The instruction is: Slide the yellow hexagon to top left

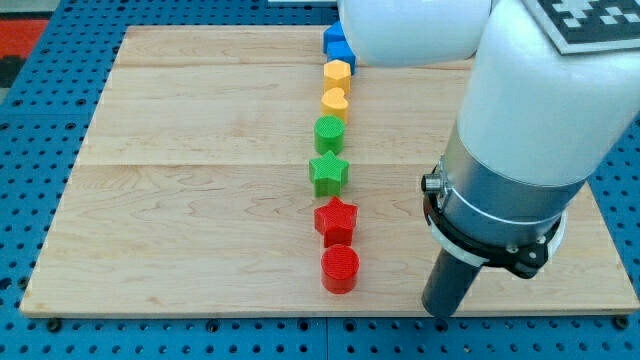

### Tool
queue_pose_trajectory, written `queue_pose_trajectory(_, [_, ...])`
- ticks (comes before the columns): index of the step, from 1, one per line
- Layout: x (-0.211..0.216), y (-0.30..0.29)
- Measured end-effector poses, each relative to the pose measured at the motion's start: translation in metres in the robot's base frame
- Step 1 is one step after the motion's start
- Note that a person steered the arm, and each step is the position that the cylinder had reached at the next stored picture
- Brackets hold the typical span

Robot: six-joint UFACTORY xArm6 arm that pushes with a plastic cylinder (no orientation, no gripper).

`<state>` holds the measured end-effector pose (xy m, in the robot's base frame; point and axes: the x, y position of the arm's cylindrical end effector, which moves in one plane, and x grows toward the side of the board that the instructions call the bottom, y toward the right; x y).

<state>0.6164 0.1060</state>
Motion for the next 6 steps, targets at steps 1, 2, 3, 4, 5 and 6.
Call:
queue_pose_trajectory(1, [0.0, 0.0])
queue_pose_trajectory(2, [-0.017, -0.005])
queue_pose_trajectory(3, [-0.092, -0.005])
queue_pose_trajectory(4, [-0.165, 0.004])
queue_pose_trajectory(5, [-0.226, 0.006])
queue_pose_trajectory(6, [-0.278, -0.017])
